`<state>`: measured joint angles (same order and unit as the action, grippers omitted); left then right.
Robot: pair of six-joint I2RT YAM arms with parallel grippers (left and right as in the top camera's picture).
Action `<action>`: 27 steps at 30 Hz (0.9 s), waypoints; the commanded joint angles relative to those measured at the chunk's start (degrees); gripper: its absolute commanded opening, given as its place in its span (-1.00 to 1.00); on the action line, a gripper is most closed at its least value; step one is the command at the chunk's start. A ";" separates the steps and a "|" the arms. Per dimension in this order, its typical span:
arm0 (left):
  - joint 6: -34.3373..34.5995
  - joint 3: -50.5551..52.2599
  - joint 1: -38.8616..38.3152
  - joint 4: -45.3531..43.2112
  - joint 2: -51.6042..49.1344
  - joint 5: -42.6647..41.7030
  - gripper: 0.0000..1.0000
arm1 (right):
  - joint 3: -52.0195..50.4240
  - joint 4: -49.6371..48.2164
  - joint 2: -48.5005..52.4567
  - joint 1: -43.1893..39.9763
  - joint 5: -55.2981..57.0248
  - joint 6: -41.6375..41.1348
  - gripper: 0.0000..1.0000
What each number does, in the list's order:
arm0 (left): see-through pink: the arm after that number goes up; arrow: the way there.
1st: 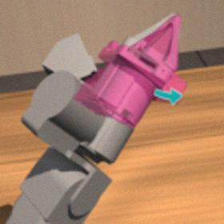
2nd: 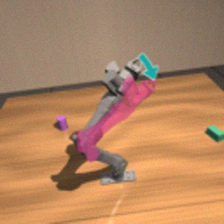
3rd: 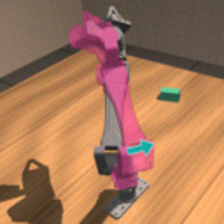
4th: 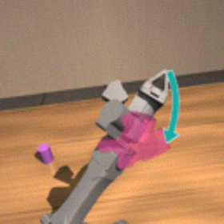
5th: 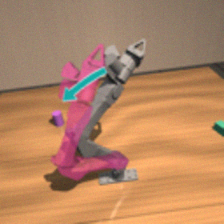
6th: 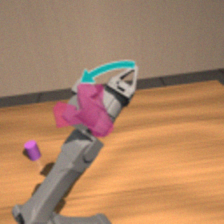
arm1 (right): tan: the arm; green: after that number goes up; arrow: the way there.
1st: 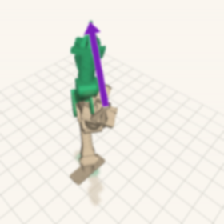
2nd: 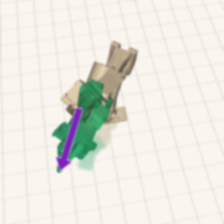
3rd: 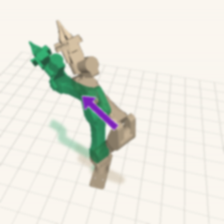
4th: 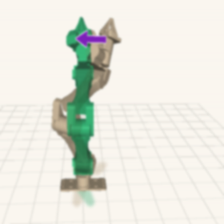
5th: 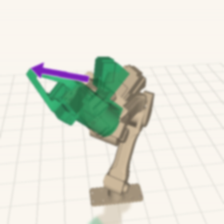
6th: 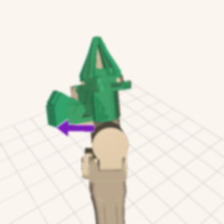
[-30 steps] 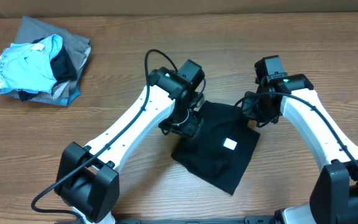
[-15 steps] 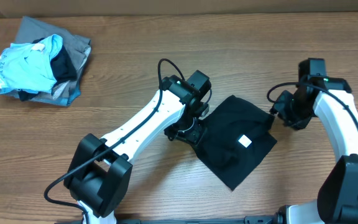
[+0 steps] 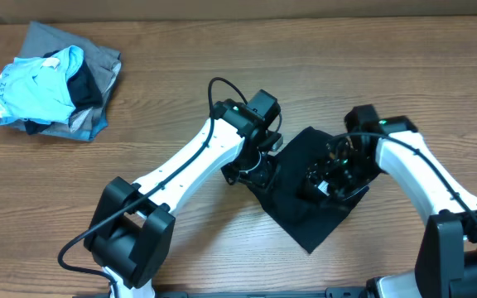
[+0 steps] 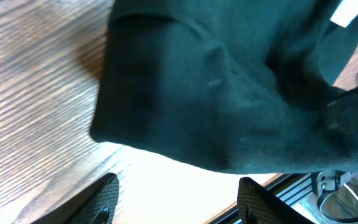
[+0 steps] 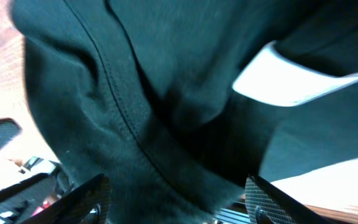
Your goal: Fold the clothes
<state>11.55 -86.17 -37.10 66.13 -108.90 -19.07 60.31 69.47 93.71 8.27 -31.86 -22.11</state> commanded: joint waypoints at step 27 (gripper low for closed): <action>8.44 0.26 0.57 -2.19 -0.22 -20.22 0.50 | 5.49 -3.21 -1.36 -8.79 2.91 -2.95 0.30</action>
<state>15.16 -86.17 -35.64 64.58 -108.90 -34.24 63.44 66.54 93.62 4.01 -30.89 -25.41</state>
